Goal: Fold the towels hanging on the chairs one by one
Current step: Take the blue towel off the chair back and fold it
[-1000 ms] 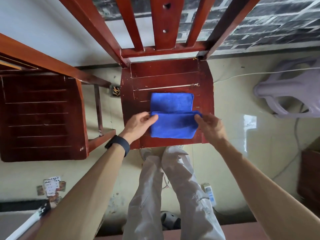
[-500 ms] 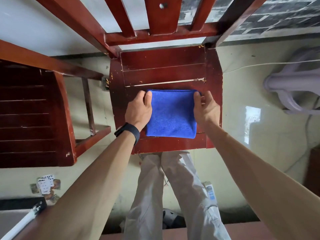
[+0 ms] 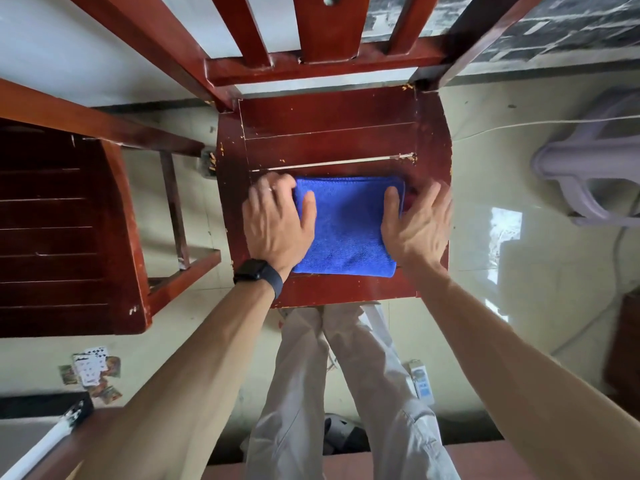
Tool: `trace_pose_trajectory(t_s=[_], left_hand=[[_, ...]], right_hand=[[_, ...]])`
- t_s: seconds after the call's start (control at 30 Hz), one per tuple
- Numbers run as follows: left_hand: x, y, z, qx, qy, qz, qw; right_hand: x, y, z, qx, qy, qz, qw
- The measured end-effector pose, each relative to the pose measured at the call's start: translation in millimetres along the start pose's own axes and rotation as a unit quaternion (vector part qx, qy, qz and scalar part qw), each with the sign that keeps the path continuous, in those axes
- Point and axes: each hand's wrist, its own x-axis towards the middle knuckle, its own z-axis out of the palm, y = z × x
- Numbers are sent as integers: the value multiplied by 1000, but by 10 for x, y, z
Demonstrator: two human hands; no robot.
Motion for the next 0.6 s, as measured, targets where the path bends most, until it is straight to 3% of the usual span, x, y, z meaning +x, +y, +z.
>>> trace_pose_trajectory(t_s=[0.07,0.13,0.23,0.33,0.47,0.53,0.6], left_hand=[[-220,-1,46,7,-23,135,991],[-377,-24,130,41,-106,219,969],[-393,-138,291,76,-159,212,961],[-388,-186,382,81,-163,183,966],[-502,-92,288,52,-150,18,987],[-533,-70,177,15,-135,-35,990],[-518,-54,66,-73,-110,-81,988]], right_hand=[[-194,-4,73,-36,23,-121,992],[-338,48,207,-74,-25,-240,968],[-357,248,379,-140,-76,-284,945],[-338,363,434,-178,-79,-235,952],[-491,234,369,-151,-53,-30,987],[-518,186,259,-85,-53,65,993],[-480,185,135,22,-64,101,993]])
